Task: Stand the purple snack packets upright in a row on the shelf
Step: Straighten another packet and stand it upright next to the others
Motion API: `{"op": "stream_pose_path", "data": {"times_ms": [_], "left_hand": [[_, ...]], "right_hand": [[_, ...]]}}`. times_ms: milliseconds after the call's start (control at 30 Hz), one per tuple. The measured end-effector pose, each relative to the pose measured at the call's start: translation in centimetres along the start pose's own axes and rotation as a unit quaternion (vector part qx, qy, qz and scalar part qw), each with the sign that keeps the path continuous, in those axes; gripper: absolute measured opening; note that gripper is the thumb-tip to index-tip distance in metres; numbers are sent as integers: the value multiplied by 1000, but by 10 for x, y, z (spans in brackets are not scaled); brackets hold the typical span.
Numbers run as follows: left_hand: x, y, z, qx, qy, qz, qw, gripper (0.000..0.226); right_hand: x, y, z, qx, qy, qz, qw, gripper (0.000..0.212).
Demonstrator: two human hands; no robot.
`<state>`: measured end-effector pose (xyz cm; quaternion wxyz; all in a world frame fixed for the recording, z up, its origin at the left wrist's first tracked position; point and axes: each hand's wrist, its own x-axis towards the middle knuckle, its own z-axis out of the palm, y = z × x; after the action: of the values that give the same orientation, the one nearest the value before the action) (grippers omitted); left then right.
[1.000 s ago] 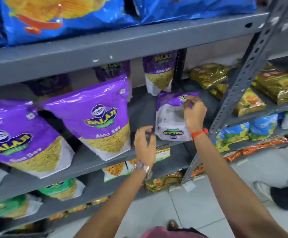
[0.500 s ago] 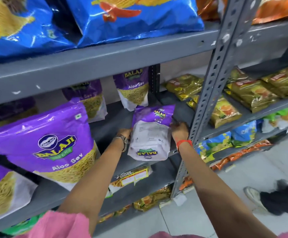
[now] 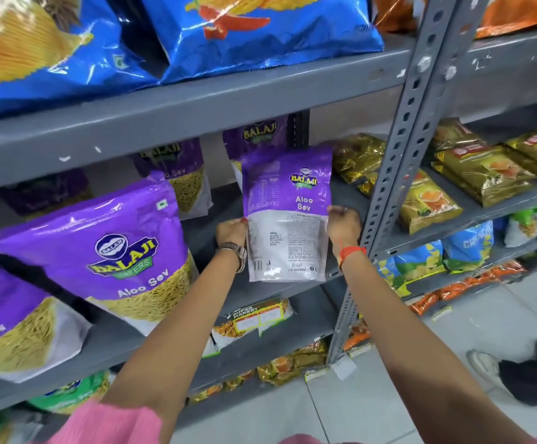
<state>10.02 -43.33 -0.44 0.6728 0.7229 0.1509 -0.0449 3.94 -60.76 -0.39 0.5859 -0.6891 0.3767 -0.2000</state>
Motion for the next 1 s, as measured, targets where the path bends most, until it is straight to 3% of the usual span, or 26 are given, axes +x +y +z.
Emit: {"op": "stream_pose_path", "data": {"times_ms": [167,400,500,600,733,833,900,1000], "left_hand": [[0,8,-7,-73,32,14,997,24],[-5,3,-7,-145,22,-6,989,28],[-11,6,-7,-156,26,8,987,27],[-23,8,-6,-100,78,76,989,33],[-47,9,-4,-32,161,227,960,39],[-68,3,2,-2,47,276,960,38],[-80,-3,6,47,-21,314,948,50],[-92,-8,8,92,-56,351,930,75]], "right_hand": [[-4,-22,5,66,7,-79,995,25],[-7,-17,10,101,-32,-125,987,11],[-4,-14,9,144,-54,-111,982,26],[-1,-10,2,121,-103,-104,982,14],[-6,-2,0,146,-116,-101,977,6],[-23,7,-2,158,-125,-130,971,8],[-37,13,-2,175,-137,-145,964,14],[-63,21,3,207,-157,-157,953,18]]}}
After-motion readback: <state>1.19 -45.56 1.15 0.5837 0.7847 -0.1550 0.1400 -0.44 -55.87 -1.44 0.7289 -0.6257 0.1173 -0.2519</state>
